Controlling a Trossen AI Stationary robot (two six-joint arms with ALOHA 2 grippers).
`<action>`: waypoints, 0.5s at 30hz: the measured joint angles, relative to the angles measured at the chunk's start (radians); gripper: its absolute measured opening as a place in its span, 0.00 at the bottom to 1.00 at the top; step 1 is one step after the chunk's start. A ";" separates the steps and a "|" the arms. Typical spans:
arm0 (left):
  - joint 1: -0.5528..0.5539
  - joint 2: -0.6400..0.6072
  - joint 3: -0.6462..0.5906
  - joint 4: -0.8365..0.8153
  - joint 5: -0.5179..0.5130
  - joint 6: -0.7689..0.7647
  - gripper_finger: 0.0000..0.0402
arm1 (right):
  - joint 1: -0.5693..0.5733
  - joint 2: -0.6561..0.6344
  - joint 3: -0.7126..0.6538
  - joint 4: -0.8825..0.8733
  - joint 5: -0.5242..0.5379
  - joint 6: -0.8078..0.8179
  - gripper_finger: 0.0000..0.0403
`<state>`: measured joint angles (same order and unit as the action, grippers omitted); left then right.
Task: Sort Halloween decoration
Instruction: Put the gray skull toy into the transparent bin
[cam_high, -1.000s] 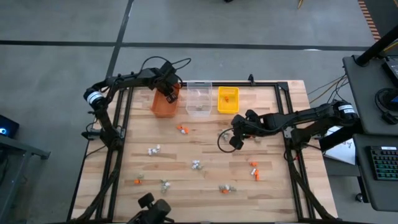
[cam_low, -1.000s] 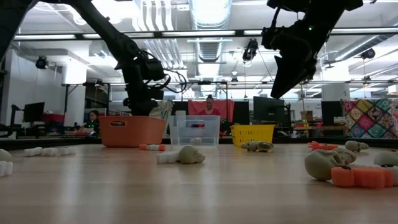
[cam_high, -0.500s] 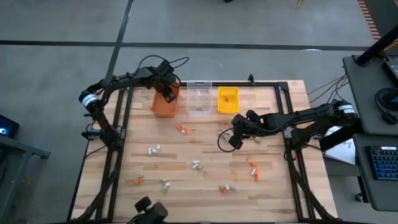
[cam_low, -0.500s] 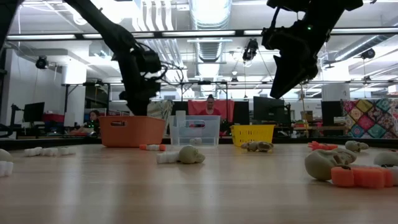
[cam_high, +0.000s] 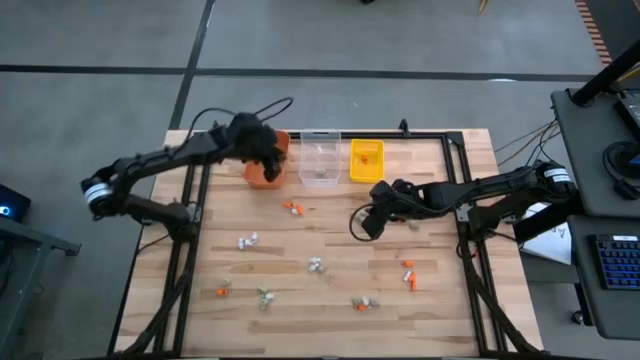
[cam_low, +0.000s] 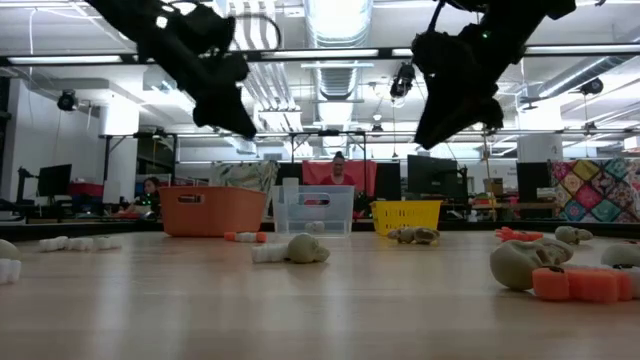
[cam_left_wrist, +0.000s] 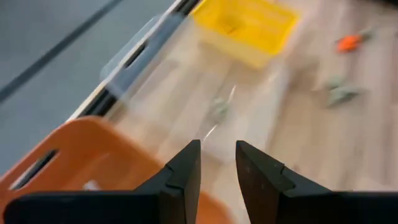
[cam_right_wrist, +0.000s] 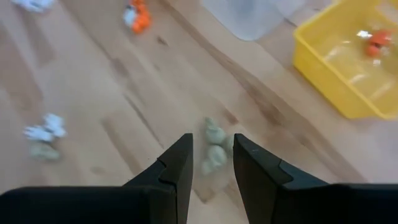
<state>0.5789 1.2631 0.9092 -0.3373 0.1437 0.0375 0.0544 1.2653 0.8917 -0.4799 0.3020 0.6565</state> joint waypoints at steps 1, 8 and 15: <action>-0.026 -0.029 -0.032 0.040 0.000 -0.013 0.20 | 0.000 0.000 0.000 0.018 -0.012 0.001 0.25; -0.204 -0.201 -0.250 0.357 0.000 -0.110 0.20 | 0.000 0.000 0.000 0.081 -0.050 0.030 0.24; -0.307 -0.273 -0.383 0.639 -0.002 -0.180 0.20 | 0.000 0.001 0.000 0.074 -0.077 0.075 0.21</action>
<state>0.2723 0.9905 0.5266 0.3018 0.1413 -0.1427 0.0540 1.2663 0.8921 -0.4061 0.2248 0.7314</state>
